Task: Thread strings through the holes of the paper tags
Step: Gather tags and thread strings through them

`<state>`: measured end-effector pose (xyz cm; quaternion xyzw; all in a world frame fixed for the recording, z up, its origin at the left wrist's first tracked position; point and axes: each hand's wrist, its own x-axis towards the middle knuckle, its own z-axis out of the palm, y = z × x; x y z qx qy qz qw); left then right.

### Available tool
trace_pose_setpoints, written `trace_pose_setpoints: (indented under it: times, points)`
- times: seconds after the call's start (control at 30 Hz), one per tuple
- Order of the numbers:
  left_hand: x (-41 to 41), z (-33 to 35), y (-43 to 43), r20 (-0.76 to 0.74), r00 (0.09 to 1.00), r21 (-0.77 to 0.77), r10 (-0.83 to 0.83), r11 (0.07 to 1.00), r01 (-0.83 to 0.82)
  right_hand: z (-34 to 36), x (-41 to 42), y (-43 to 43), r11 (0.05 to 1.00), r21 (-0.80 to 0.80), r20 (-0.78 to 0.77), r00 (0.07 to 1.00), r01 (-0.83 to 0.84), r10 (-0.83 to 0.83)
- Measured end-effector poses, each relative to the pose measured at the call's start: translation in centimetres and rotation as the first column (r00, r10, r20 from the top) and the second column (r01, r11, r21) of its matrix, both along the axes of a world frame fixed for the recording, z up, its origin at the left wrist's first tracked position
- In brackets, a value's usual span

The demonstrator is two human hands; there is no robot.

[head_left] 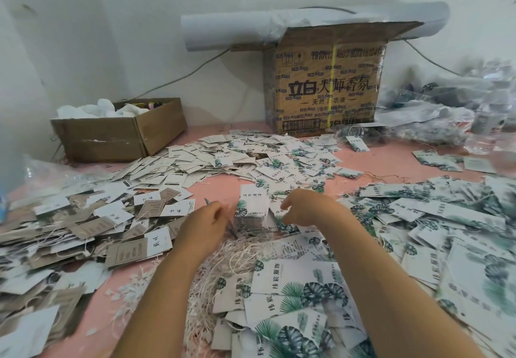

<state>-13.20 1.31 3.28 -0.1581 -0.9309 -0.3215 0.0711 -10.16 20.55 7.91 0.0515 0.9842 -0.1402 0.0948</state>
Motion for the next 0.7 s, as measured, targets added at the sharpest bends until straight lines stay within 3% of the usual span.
trace_pose_setpoints:
  times: [0.13, 0.27, 0.53, 0.7]
  points:
    - [-0.2, 0.0, -0.1, -0.068, 0.995, 0.012, 0.079, 0.997, -0.078, 0.1, 0.2, 1.0, 0.996, 0.085, 0.130, 0.990, 0.037, -0.048]
    - [-0.5, 0.1, -0.2, -0.104, 0.981, 0.033, 0.165, 0.986, -0.163, 0.6, 0.5, 1.5, 0.990, 0.137, 0.150, 0.987, 0.038, -0.058]
    - [0.0, 0.9, -0.2, -0.210, 0.931, 0.139, 0.299, 0.952, -0.275, -0.7, -0.1, 1.7, 0.969, 0.134, -0.056, 0.978, 0.208, -0.202]
    - [0.6, 0.5, 0.6, -0.346, 0.921, 0.069, 0.179, 0.984, -0.165, -2.1, -0.2, 1.0, 0.965, 0.144, -0.068, 0.975, 0.219, -0.211]
